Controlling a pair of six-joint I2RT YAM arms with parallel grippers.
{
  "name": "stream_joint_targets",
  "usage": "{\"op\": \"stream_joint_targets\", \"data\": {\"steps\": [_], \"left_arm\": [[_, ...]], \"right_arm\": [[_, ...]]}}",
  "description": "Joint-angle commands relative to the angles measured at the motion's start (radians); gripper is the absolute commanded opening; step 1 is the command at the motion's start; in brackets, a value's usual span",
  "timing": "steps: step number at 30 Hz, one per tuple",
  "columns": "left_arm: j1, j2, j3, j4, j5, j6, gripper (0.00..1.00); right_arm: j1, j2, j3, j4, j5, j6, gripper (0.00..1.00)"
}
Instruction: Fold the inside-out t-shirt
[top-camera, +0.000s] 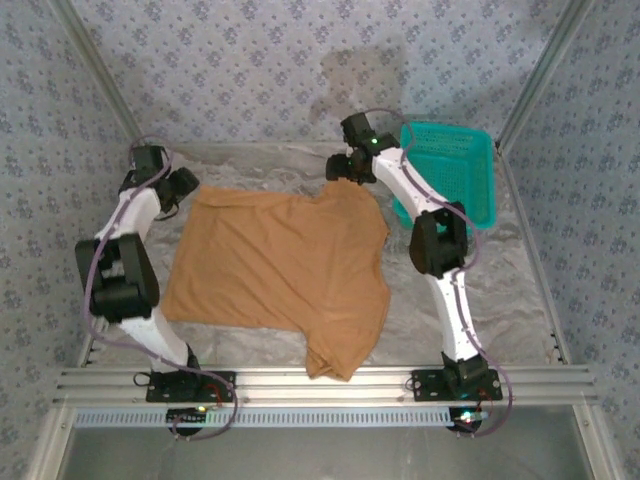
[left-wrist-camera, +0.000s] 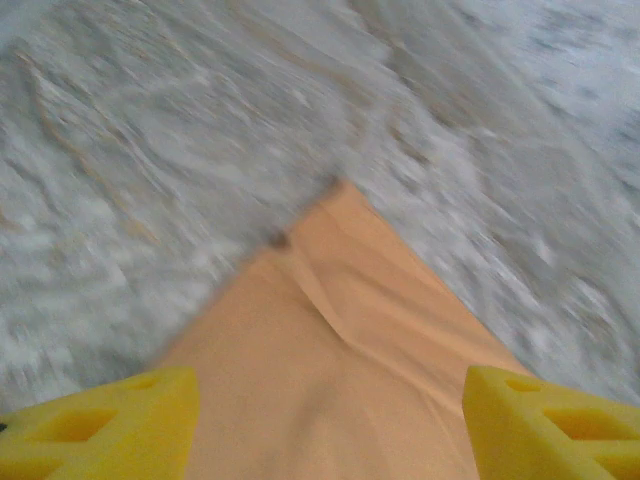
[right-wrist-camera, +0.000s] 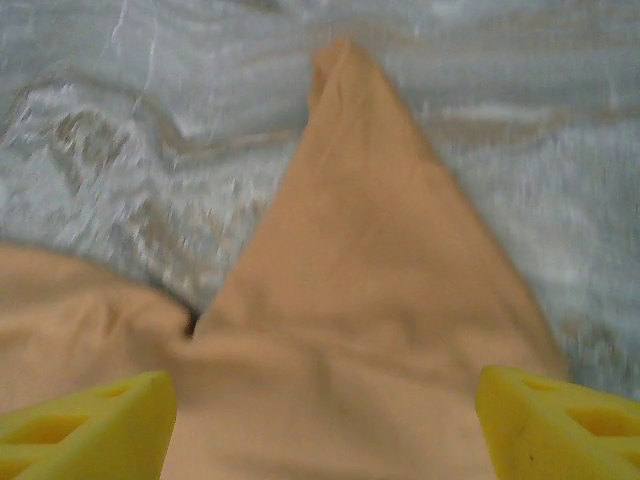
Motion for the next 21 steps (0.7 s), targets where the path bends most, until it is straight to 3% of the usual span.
{"op": "stream_joint_targets", "data": {"steps": [1, 5, 8, 13, 21], "left_arm": [[-0.067, -0.1, -0.155, 0.039, 0.11, -0.014, 0.71], [-0.088, -0.111, -0.299, 0.153, 0.163, -0.068, 0.72], [-0.081, -0.043, -0.285, 0.159, 0.164, -0.072, 0.73], [-0.069, 0.139, -0.171, 0.182, 0.191, -0.099, 0.73], [-0.042, 0.487, 0.191, 0.097, 0.206, -0.123, 0.75]], "right_arm": [[0.065, -0.208, -0.214, 0.048, -0.042, 0.074, 0.8], [0.088, -0.291, -0.464, 0.125, -0.041, 0.118, 0.8], [0.074, -0.257, -0.507, 0.144, -0.045, 0.134, 0.8], [0.042, -0.106, -0.442, 0.135, -0.047, 0.156, 0.78], [-0.007, 0.162, -0.215, 0.088, -0.045, 0.167, 0.77]]}}
